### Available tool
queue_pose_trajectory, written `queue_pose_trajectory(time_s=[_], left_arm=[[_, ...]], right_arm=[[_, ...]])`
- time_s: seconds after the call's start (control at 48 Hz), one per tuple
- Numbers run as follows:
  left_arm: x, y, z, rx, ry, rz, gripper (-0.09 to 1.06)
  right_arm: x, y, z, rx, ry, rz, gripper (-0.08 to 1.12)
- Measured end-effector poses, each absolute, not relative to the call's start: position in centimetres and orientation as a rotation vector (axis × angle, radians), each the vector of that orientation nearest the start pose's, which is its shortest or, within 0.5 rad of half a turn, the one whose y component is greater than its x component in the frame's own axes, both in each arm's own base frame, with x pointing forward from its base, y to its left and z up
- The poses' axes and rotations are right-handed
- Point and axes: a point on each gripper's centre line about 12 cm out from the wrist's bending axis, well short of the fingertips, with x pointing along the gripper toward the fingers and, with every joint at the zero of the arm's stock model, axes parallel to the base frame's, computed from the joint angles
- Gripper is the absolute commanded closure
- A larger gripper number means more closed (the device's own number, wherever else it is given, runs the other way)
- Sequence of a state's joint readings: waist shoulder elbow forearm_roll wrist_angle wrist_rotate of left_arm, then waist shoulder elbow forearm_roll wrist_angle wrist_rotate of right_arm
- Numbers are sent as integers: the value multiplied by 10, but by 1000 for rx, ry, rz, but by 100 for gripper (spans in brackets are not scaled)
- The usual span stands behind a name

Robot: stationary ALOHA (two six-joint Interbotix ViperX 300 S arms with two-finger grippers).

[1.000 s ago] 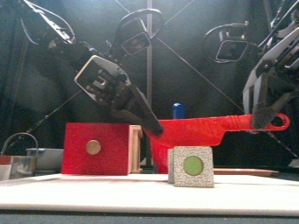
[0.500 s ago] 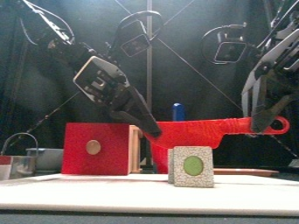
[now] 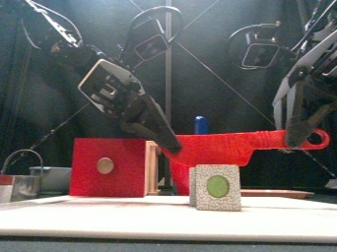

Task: Place sushi on board then cut the sushi with the knife then place the pieces on the plate
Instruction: Cut the sushi into 4 pieces

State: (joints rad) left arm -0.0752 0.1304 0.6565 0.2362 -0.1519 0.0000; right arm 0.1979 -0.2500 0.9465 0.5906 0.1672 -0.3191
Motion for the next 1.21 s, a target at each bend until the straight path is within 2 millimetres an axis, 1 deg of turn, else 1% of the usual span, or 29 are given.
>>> queue_pose_trajectory(time_s=[1.208], left_arm=[[403,-34,133,232,626,-177,62]], right_arm=[[287,67,149,168,865,162,66]])
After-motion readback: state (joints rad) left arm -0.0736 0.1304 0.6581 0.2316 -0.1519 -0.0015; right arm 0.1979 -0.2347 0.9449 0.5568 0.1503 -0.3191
